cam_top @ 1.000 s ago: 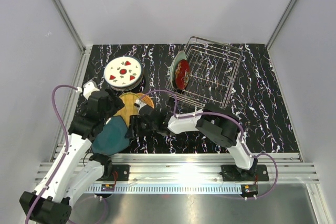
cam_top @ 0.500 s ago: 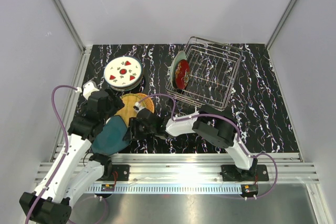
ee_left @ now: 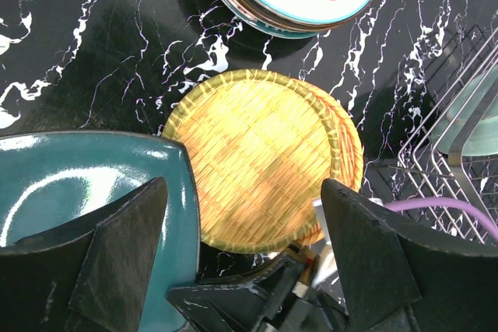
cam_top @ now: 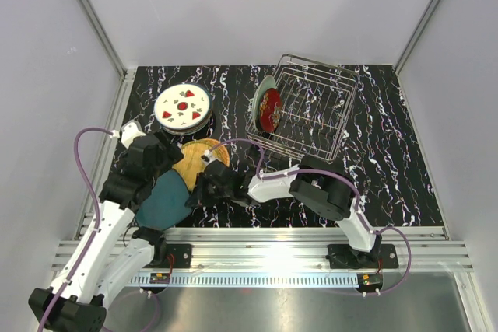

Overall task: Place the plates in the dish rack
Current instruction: Grab a plate with the right arm

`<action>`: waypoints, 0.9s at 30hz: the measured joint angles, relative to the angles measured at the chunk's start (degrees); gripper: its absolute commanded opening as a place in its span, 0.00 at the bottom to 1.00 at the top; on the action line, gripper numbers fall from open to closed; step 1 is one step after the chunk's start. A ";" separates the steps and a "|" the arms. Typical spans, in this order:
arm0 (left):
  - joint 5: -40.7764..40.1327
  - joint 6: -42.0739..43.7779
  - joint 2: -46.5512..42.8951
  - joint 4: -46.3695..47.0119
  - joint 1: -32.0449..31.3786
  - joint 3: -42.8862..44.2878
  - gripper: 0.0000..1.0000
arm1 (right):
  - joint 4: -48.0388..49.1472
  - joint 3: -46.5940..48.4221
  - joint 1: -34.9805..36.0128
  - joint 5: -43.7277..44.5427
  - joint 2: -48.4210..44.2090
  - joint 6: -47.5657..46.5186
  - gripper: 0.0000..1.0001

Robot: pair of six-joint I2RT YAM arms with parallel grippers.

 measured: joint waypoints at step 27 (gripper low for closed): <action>-2.86 1.05 -6.21 -5.01 0.48 6.73 0.88 | -11.26 -13.20 -5.18 2.16 -23.74 -10.78 0.00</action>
